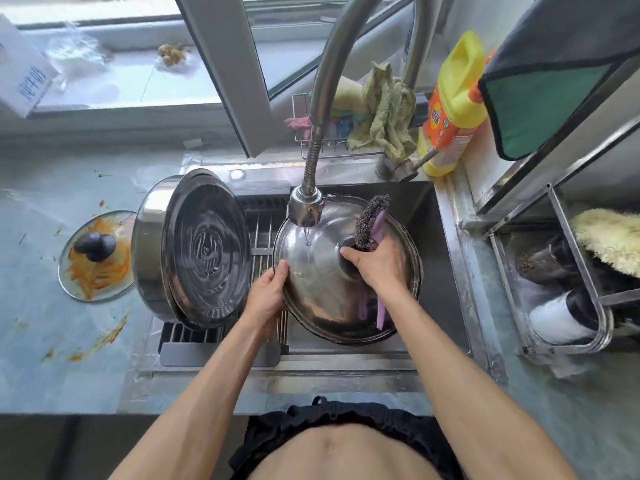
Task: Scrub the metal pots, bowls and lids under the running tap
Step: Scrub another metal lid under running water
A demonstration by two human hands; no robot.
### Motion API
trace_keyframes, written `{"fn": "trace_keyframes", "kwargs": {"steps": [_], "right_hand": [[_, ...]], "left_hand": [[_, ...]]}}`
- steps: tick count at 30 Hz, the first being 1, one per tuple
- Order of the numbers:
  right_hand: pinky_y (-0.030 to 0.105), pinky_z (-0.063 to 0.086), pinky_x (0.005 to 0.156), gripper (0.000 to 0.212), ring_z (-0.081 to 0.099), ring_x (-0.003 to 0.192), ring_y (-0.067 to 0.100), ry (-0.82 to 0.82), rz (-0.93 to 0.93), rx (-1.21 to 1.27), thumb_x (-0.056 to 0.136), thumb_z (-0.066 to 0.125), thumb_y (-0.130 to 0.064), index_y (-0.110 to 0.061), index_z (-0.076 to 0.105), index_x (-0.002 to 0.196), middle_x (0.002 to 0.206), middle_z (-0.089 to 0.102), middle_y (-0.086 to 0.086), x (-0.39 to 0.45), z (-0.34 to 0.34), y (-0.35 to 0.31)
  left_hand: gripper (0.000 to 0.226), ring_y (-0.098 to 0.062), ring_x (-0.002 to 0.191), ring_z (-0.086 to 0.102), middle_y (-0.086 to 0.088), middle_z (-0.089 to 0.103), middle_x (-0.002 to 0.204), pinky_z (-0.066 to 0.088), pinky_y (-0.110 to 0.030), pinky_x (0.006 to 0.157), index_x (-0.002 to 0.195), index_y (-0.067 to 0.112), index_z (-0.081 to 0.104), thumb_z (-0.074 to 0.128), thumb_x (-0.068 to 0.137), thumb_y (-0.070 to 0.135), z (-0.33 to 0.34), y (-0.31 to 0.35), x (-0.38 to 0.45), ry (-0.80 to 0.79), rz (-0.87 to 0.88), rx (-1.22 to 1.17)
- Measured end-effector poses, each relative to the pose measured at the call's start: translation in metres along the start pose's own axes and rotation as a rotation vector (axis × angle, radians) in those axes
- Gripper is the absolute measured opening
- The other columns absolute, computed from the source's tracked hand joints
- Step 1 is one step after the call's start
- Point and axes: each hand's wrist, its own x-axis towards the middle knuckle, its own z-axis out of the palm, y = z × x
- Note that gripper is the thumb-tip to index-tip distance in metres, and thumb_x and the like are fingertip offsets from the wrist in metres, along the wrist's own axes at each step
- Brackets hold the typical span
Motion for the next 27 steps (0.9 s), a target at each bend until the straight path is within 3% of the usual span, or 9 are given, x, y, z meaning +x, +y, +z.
{"fn": "trace_keyframes", "kwargs": {"steps": [3, 7, 13, 16, 19, 21, 22, 24, 27], "right_hand": [[0.023, 0.044, 0.084, 0.065, 0.062, 0.112, 0.019, -0.005, -0.019, 0.014, 0.068, 0.082, -0.041, -0.024, 0.062, 0.127, 0.123, 0.066, -0.005, 0.005, 0.001, 0.001], [0.025, 0.043, 0.085, 0.062, 0.06, 0.115, 0.019, -0.011, -0.02, 0.035, 0.069, 0.08, -0.039, -0.019, 0.059, 0.124, 0.127, 0.063, -0.004, 0.006, 0.004, 0.002], [0.032, 0.044, 0.096, 0.057, 0.057, 0.121, 0.03, 0.007, 0.052, -0.04, 0.083, 0.072, -0.045, -0.008, 0.061, 0.125, 0.128, 0.064, 0.012, 0.008, -0.009, 0.013], [0.033, 0.044, 0.093, 0.062, 0.056, 0.121, 0.033, 0.048, 0.127, -0.041, 0.085, 0.069, -0.048, -0.001, 0.058, 0.124, 0.127, 0.063, 0.017, 0.014, -0.036, 0.018], [0.021, 0.048, 0.064, 0.062, 0.071, 0.084, 0.02, 0.069, 0.166, 0.024, 0.084, 0.063, -0.061, -0.007, 0.065, 0.115, 0.101, 0.074, 0.011, 0.019, -0.063, 0.017], [0.013, 0.038, 0.039, 0.056, 0.062, 0.045, 0.007, 0.097, 0.178, 0.06, 0.086, 0.061, -0.064, -0.012, 0.066, 0.106, 0.075, 0.073, 0.005, 0.019, -0.079, 0.015], [0.013, 0.036, 0.035, 0.055, 0.057, 0.036, 0.006, 0.109, 0.18, 0.056, 0.085, 0.061, -0.064, -0.013, 0.067, 0.104, 0.069, 0.072, 0.004, 0.019, -0.085, 0.014], [0.017, 0.045, 0.044, 0.057, 0.06, 0.038, 0.007, 0.116, 0.2, 0.044, 0.08, 0.063, -0.068, -0.014, 0.067, 0.096, 0.067, 0.071, 0.003, 0.013, -0.091, 0.009], [0.034, 0.057, 0.078, 0.063, 0.072, 0.075, 0.019, 0.158, 0.197, 0.013, 0.061, 0.069, -0.069, -0.017, 0.07, 0.096, 0.081, 0.075, 0.005, 0.005, -0.091, 0.004]], "left_hand": [[0.023, -0.011, 0.067, 0.06, 0.002, 0.066, 0.077, 0.048, -0.027, 0.056, 0.088, 0.015, 0.063, 0.058, 0.104, 0.031, -0.005, 0.003, 0.005, 0.025, 0.014, 0.107], [0.023, -0.004, 0.064, 0.059, 0.006, 0.065, 0.079, 0.045, -0.018, 0.048, 0.087, 0.018, 0.062, 0.052, 0.107, 0.022, -0.003, 0.013, 0.006, 0.103, 0.033, 0.097], [0.025, -0.02, 0.084, 0.065, -0.009, 0.074, 0.089, 0.054, -0.038, 0.082, 0.092, 0.009, 0.071, 0.051, 0.107, 0.014, 0.023, 0.02, -0.003, 0.072, 0.117, 0.022], [0.028, -0.016, 0.082, 0.062, -0.004, 0.072, 0.083, 0.052, -0.035, 0.081, 0.084, 0.014, 0.073, 0.055, 0.105, 0.016, 0.048, 0.017, -0.011, 0.034, 0.188, 0.159], [0.035, -0.009, 0.069, 0.054, 0.013, 0.065, 0.066, 0.044, -0.03, 0.069, 0.072, 0.016, 0.069, 0.057, 0.103, 0.023, 0.071, 0.009, -0.023, -0.009, 0.295, 0.356], [0.032, -0.007, 0.068, 0.056, 0.016, 0.065, 0.066, 0.044, -0.025, 0.069, 0.073, 0.021, 0.07, 0.058, 0.103, 0.021, 0.087, 0.006, -0.033, -0.033, 0.365, 0.444], [0.027, -0.007, 0.073, 0.06, 0.014, 0.069, 0.073, 0.045, -0.021, 0.071, 0.08, 0.022, 0.075, 0.06, 0.102, 0.02, 0.093, 0.005, -0.038, -0.052, 0.398, 0.471], [0.017, -0.01, 0.088, 0.065, 0.005, 0.073, 0.09, 0.046, -0.021, 0.082, 0.1, 0.016, 0.08, 0.064, 0.1, 0.02, 0.102, 0.0, -0.044, -0.094, 0.455, 0.519], [0.02, -0.012, 0.093, 0.061, 0.0, 0.071, 0.098, 0.04, -0.009, 0.084, 0.114, 0.012, 0.078, 0.067, 0.098, 0.018, 0.103, -0.004, -0.048, -0.137, 0.541, 0.607]]}}
